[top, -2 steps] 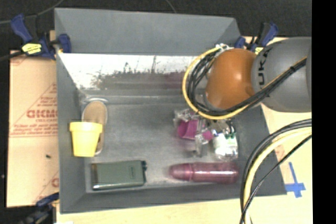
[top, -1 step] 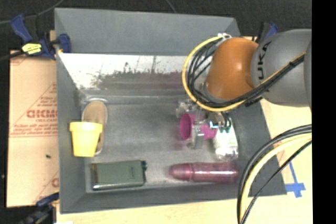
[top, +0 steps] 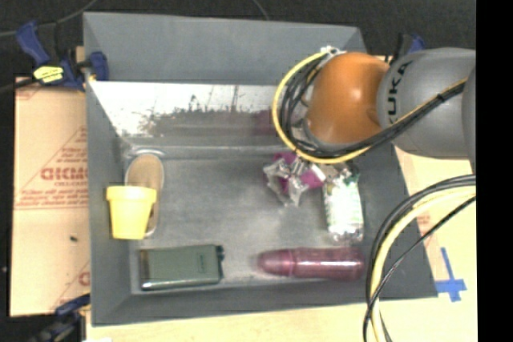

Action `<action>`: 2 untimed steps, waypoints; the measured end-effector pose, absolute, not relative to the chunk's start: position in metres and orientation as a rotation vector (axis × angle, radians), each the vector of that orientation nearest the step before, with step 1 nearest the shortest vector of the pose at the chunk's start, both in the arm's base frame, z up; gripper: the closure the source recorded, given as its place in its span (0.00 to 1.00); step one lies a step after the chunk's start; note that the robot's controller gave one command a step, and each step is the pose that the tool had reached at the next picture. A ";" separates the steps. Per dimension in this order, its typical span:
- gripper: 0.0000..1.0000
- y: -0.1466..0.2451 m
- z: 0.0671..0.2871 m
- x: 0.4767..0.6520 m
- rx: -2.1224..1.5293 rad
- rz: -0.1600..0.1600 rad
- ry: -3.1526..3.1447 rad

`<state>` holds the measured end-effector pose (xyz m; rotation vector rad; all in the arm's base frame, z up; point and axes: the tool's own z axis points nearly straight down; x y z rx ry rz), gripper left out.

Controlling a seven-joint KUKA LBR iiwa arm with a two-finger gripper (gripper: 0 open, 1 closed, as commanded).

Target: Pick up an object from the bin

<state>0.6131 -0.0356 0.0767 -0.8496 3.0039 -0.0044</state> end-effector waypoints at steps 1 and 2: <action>0.00 -0.036 0.073 0.610 -0.846 -0.002 3.011; 0.00 -0.036 0.073 0.610 -0.844 -0.001 3.011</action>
Offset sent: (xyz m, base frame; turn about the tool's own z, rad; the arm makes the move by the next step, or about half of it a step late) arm 0.0000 0.0000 0.0000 0.0000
